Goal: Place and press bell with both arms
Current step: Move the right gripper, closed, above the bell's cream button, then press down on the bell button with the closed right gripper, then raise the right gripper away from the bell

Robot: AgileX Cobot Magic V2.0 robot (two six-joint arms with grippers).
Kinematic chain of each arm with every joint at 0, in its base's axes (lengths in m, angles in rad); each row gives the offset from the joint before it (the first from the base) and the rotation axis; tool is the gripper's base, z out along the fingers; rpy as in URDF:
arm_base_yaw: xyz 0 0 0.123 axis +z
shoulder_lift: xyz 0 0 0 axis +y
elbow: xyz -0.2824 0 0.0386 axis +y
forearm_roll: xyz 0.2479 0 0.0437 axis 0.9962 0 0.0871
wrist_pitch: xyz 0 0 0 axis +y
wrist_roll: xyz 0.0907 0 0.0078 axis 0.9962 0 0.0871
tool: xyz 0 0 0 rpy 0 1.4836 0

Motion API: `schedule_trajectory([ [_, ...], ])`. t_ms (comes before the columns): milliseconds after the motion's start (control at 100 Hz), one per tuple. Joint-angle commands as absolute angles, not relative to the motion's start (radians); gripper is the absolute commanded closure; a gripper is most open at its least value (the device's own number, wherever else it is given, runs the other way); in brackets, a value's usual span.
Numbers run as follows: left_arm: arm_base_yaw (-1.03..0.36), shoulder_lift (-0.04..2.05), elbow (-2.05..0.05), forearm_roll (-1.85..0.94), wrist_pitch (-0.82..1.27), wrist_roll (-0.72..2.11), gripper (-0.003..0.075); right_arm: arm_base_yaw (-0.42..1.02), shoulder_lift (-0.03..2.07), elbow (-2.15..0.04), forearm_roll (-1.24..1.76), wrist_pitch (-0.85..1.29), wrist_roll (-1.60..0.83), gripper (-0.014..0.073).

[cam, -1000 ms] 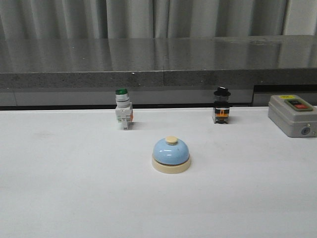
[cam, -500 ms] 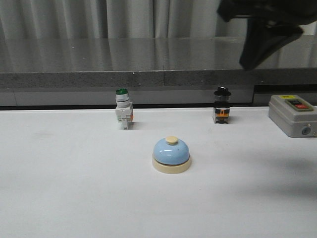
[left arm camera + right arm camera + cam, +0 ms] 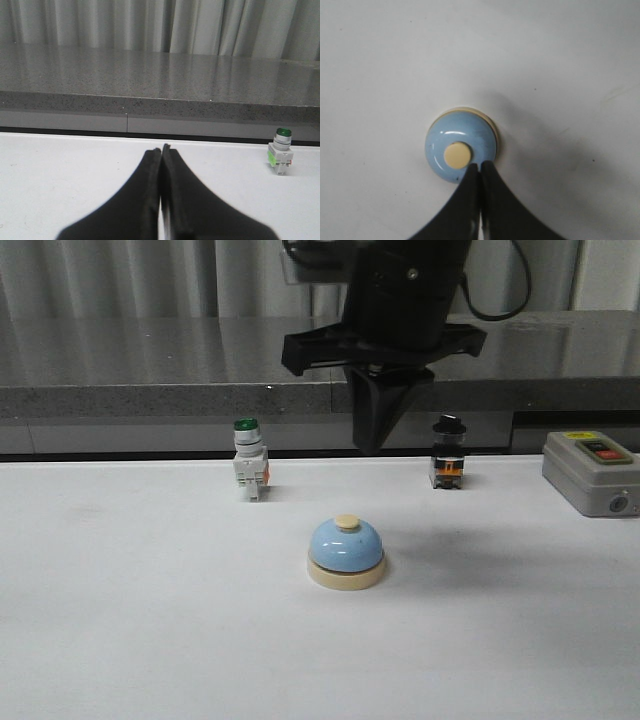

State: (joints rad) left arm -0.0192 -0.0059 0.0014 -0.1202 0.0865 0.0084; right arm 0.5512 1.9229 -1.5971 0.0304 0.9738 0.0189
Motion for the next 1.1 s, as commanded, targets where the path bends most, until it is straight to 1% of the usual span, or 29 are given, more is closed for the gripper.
schedule_trajectory([
  [0,-0.018,-0.035,0.043,-0.12,0.013,0.0,0.0741,0.555,1.916,-1.669,0.047,1.001,0.007,0.0655],
  [170,-0.018,-0.035,0.043,-0.12,0.013,0.0,0.0741,0.555,1.988,-1.719,0.086,1.041,0.0,0.0655],
  [580,-0.018,-0.035,0.043,-0.12,0.013,0.0,0.0741,0.555,2.062,-1.721,0.112,1.064,0.0,0.0655],
  [850,-0.018,-0.035,0.043,-0.12,0.013,0.0,0.0741,0.53,1.955,-1.721,0.112,1.076,0.0,0.0655],
  [1090,-0.018,-0.035,0.043,-0.12,0.013,0.0,0.0741,0.432,1.85,-1.696,0.112,1.113,0.0,0.0655],
])
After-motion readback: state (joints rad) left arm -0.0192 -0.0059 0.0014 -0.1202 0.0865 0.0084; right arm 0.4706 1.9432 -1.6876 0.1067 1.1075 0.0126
